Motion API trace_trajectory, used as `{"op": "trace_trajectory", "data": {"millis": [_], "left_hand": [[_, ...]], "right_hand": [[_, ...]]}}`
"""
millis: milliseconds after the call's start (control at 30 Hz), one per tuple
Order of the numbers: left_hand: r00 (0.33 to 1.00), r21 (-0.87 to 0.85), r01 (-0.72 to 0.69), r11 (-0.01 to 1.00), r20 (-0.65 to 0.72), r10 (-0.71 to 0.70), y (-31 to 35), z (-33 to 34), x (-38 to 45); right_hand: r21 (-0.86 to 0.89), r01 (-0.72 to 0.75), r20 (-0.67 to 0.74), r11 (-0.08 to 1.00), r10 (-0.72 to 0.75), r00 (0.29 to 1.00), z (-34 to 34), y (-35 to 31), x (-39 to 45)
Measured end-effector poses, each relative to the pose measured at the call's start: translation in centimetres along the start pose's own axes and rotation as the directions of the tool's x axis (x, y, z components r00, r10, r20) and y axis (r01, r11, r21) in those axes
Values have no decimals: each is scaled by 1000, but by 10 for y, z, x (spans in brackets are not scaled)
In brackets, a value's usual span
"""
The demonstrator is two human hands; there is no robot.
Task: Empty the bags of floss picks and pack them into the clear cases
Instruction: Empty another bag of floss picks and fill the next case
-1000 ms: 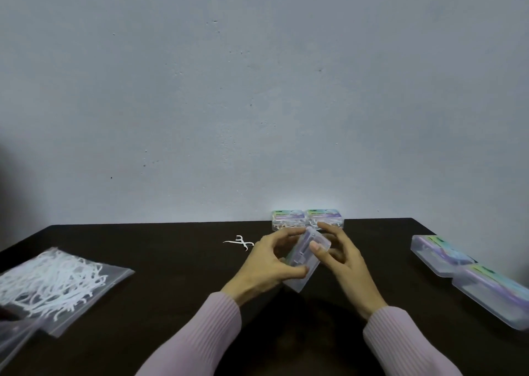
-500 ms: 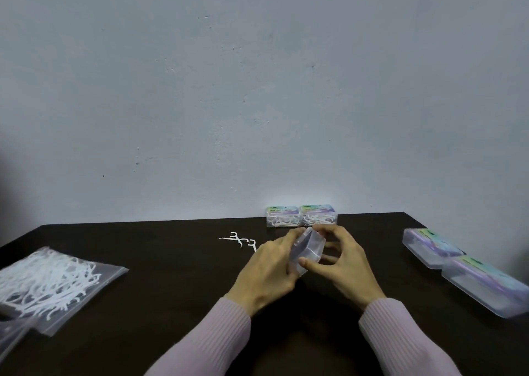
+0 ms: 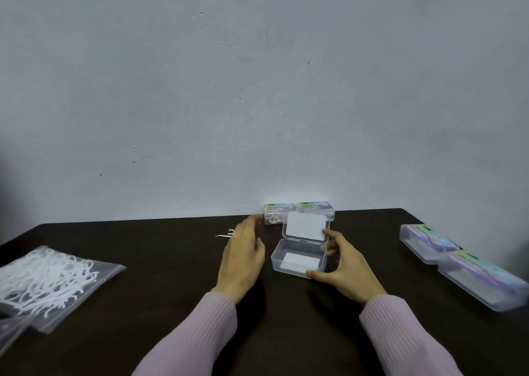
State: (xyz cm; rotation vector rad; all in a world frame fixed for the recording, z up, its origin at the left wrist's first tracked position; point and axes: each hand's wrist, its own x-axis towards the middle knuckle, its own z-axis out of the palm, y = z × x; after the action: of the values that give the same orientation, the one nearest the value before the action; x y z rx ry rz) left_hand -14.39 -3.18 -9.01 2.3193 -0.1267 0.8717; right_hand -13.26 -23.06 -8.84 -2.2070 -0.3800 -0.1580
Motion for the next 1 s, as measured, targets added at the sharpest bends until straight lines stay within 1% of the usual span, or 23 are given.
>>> {"op": "trace_trajectory", "data": {"millis": [67, 100, 200, 333, 400, 500, 533, 567, 633, 700, 733, 800, 933, 1000], "left_hand": [[997, 44, 78, 996, 8, -79, -12, -7, 5], [994, 91, 98, 991, 42, -102, -19, -11, 8], [970, 279, 85, 957, 195, -143, -40, -19, 19], [916, 449, 120, 886, 295, -273, -58, -18, 41], [880, 508, 106, 855, 352, -318, -62, -13, 52], [808, 499, -15, 867, 517, -284, -68, -8, 62], [790, 481, -47, 875, 554, -262, -71, -7, 65], [786, 470, -69, 880, 568, -242, -74, -7, 67], [808, 440, -84, 894, 555, -197, -79, -11, 73], [833, 398, -56, 916, 524, -177, -81, -16, 77], [833, 387, -47, 921, 524, -177, -81, -19, 79], [817, 403, -53, 914, 543, -192, -82, -25, 83], [763, 443, -23, 896, 586, -271, -80, -29, 89], [736, 536, -87, 840, 603, -308, -75, -29, 89]], "right_hand": [[-5, -50, 25, 999, 50, 998, 2, 2, 1], [-6, -72, 25, 997, 72, 997, 3, 4, 2], [-5, -109, 16, 994, 109, 994, 6, 5, 5], [-3, -91, 11, 996, 92, 996, 15, 3, 8], [-14, -80, -1, 997, 80, 997, 20, 1, 10], [-6, -68, -9, 998, 68, 998, 24, 1, 13], [-6, -67, -6, 998, 67, 998, 24, 1, 13], [-7, -66, 0, 998, 66, 998, 25, 2, 15], [-16, -65, 9, 998, 65, 998, 26, 3, 17], [-23, -63, 14, 998, 63, 998, 25, 4, 19], [-26, -65, 19, 998, 65, 998, 26, 4, 19], [-31, -63, 23, 998, 64, 998, 25, 4, 19], [-41, -59, 32, 997, 61, 998, 25, 3, 18], [-49, -60, 38, 997, 62, 997, 25, 3, 18]]}}
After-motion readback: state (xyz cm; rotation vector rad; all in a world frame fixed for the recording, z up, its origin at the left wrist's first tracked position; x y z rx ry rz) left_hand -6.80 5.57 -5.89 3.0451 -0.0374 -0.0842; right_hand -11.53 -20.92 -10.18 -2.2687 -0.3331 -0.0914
